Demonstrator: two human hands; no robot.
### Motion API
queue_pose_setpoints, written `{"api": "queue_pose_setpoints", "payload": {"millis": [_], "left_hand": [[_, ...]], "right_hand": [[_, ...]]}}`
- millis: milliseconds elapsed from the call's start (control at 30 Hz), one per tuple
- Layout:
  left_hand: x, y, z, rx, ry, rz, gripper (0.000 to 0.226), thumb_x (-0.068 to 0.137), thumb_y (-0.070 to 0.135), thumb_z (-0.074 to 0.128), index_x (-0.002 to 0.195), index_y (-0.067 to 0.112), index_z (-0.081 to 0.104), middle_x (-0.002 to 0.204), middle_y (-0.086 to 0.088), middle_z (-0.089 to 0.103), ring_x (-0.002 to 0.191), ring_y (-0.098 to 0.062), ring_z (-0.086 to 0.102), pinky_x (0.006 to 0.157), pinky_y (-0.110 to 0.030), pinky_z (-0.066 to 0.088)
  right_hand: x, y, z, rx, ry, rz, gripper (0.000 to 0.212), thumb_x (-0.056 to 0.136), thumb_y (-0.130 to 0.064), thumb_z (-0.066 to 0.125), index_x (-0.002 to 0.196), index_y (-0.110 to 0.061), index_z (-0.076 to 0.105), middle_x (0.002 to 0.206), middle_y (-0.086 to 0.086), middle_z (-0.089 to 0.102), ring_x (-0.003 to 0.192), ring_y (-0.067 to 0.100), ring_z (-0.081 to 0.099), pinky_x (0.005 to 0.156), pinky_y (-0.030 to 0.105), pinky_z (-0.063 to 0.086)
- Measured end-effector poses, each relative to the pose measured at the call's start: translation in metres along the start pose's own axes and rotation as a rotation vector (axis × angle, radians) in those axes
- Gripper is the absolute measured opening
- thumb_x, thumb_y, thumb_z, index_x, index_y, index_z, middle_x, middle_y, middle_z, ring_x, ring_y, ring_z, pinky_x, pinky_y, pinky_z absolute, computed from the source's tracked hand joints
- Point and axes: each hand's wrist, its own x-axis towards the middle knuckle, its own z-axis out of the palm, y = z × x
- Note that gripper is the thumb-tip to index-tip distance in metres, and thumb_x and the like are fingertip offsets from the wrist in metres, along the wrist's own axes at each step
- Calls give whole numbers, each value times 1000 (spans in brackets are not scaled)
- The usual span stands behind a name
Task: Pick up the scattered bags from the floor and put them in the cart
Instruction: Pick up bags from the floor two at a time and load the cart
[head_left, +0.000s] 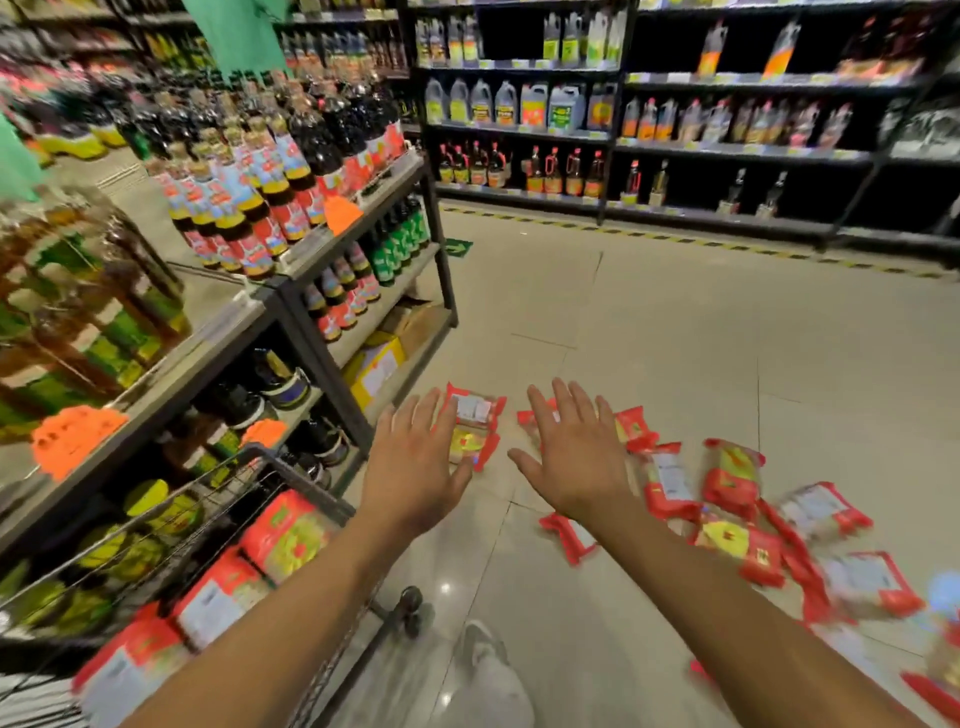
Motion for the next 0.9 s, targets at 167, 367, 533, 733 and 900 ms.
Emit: {"api": "queue_pose_setpoints", "payload": {"millis": [167, 367, 533, 733, 900], "left_hand": [[74, -32, 46, -3, -46, -66, 76, 84, 52, 64, 144, 7, 51, 145, -17, 56, 133, -37, 53, 108, -57, 43], [174, -79, 114, -20, -219, -129, 78, 80, 50, 73, 142, 6, 55, 142, -20, 59, 126, -40, 58, 104, -57, 48], [245, -98, 159, -12, -325, -208, 75, 95, 54, 49, 156, 12, 37, 159, -12, 43, 143, -33, 43, 119, -52, 31], [339, -127, 263, -58, -425, -327, 74, 83, 53, 48, 141, 8, 56, 139, -19, 62, 126, -40, 59, 107, -58, 46], [418, -156, 421, -102, -472, -417, 69, 77, 52, 55, 128, 6, 67, 129, -21, 68, 113, -42, 66, 97, -58, 53]], "right_hand": [[96, 10, 23, -13, -20, -20, 81, 91, -66, 42, 156, -20, 30, 160, 16, 35, 148, 36, 30, 118, 54, 22], [218, 29, 59, -60, -138, -83, 76, 95, -62, 32, 157, -19, 28, 161, 17, 32, 148, 35, 30, 118, 52, 23], [312, 50, 105, -50, -254, -114, 74, 97, -60, 36, 157, -18, 24, 162, 16, 30, 148, 34, 27, 118, 52, 21], [450, 73, 213, 14, -360, -149, 69, 91, -50, 53, 148, -13, 45, 145, 20, 53, 130, 39, 51, 105, 52, 38], [569, 89, 376, -52, -463, -230, 68, 77, -51, 64, 131, -10, 63, 126, 21, 67, 116, 40, 63, 94, 53, 49]]}}
